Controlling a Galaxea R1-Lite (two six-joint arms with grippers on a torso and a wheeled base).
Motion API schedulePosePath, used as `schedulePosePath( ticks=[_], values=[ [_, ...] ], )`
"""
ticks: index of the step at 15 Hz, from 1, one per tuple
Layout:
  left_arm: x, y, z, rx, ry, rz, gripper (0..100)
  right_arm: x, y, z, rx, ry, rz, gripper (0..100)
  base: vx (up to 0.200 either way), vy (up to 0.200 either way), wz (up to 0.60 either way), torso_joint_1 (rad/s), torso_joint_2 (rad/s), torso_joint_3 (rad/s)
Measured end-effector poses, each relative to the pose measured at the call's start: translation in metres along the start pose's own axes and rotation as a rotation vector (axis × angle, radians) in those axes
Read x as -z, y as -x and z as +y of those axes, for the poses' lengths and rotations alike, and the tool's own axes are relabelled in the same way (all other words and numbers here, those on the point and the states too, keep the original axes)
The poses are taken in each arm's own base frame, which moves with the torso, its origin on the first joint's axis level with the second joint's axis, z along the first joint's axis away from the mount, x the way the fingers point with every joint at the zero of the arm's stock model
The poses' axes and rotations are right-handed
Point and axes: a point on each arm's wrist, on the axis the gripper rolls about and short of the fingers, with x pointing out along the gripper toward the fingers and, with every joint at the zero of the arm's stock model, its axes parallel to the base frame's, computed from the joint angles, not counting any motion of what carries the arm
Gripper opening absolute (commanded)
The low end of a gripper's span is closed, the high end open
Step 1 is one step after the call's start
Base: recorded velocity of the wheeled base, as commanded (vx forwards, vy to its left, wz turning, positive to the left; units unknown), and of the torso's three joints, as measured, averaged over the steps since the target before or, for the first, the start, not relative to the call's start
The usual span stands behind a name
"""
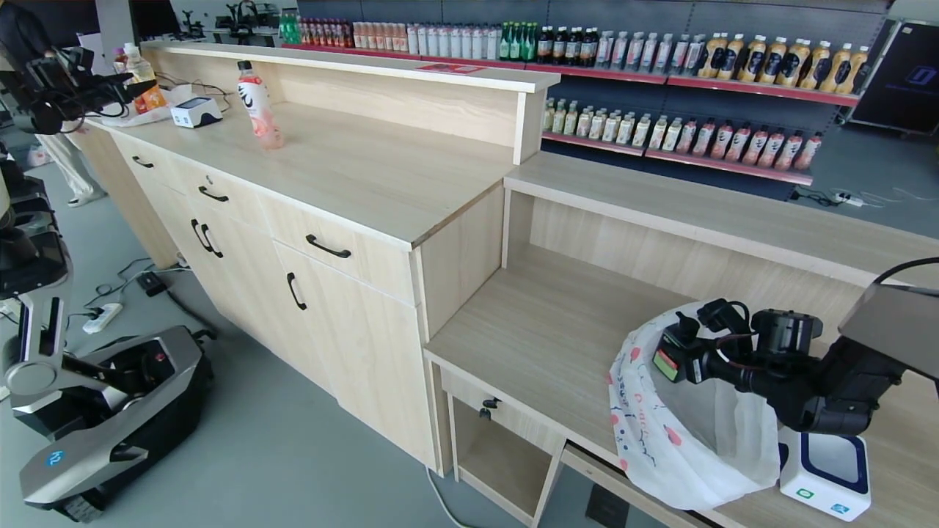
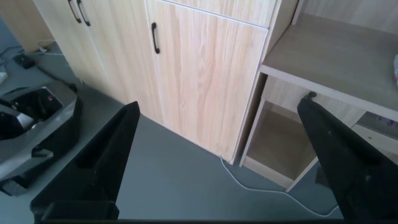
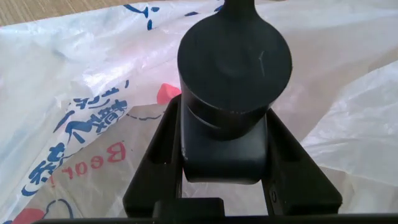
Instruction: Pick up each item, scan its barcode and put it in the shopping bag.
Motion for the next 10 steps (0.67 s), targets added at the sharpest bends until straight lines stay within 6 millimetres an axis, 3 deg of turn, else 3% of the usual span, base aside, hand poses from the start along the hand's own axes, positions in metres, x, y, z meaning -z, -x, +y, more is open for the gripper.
schedulePosePath(
  ticks=[9,10],
  values=[
    [0.0,0.0,0.0,0.0,0.0,0.0,100,0.013,-0.008,0.002,-0.008,-0.015,0.017,0,0.0,0.0,0.0,0.0,0.0,0.0],
    [0.0,0.0,0.0,0.0,0.0,0.0,100,0.013,-0.008,0.002,-0.009,-0.015,0.018,100,0.0,0.0,0.0,0.0,0.0,0.0]
  ],
)
